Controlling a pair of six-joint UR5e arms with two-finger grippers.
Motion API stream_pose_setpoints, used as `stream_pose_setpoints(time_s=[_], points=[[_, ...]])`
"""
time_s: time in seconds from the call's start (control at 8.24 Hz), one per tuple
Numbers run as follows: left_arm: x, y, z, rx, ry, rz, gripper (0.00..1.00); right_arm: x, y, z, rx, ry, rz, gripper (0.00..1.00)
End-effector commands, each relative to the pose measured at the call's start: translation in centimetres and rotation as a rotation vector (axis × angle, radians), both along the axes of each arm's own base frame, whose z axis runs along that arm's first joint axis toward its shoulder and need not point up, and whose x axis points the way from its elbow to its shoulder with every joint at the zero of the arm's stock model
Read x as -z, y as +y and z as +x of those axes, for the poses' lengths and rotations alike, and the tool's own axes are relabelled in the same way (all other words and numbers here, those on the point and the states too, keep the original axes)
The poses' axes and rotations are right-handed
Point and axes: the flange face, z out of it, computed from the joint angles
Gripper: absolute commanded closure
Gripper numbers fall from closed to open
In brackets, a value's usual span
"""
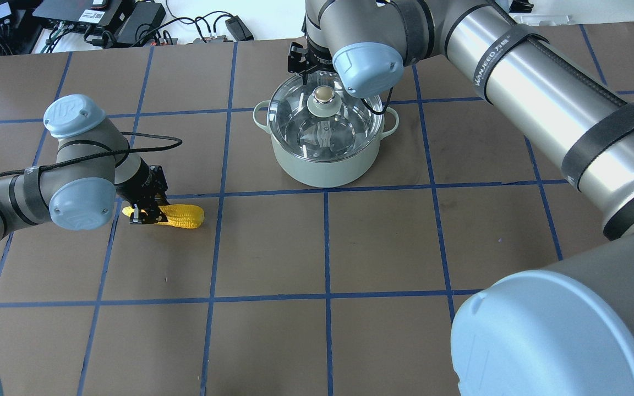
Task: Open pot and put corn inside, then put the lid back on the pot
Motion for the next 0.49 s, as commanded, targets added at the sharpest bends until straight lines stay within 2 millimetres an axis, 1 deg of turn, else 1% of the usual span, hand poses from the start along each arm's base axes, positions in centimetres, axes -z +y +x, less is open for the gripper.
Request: stream_pose_setpoints(time_s=[0.0,0.12,0.36], points=[[-3.3,-0.8,0.2,0.000,-0.005,-0.010,0.85,1.3,-0.1,0.0,0.014,0.004,0.018,0.10],[-4.7,-1.6,0.3,0.002,-0.003,-0.001,0.85,1.4,0.0,0.0,0.012,0.004,0.020,0.12],[-6.3,-2.3,0.4,0.002,-0.001,0.005,0.86,1.3,0.1,0.1,0.012,0.003,0.024,0.17]])
